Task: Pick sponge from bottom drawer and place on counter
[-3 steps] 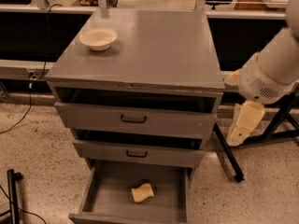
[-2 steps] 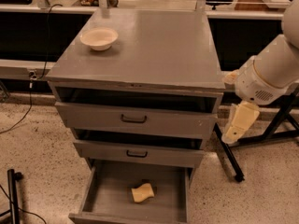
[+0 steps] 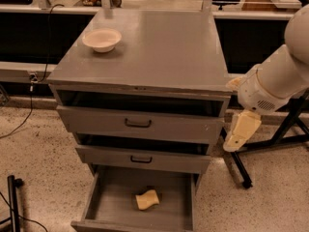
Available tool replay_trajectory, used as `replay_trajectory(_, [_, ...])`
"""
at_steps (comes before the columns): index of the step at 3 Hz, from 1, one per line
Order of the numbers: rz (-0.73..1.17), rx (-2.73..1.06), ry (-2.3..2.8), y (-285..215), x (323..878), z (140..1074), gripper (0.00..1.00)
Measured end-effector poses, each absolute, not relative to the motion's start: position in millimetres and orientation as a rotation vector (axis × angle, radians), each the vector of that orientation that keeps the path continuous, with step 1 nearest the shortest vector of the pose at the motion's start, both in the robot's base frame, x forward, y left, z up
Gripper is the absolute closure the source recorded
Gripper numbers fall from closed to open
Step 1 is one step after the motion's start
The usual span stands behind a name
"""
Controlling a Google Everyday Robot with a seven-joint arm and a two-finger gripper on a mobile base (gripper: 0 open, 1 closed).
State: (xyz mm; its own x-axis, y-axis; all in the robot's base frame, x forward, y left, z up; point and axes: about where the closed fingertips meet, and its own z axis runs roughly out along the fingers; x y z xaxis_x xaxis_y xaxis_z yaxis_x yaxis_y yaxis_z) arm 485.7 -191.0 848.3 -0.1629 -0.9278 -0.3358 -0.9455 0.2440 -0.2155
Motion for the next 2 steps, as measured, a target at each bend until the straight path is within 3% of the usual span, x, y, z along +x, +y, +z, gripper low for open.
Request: replay_trajectory(2, [0.127, -1.676, 2.008, -151.2, 479.6, 774.4, 0.0])
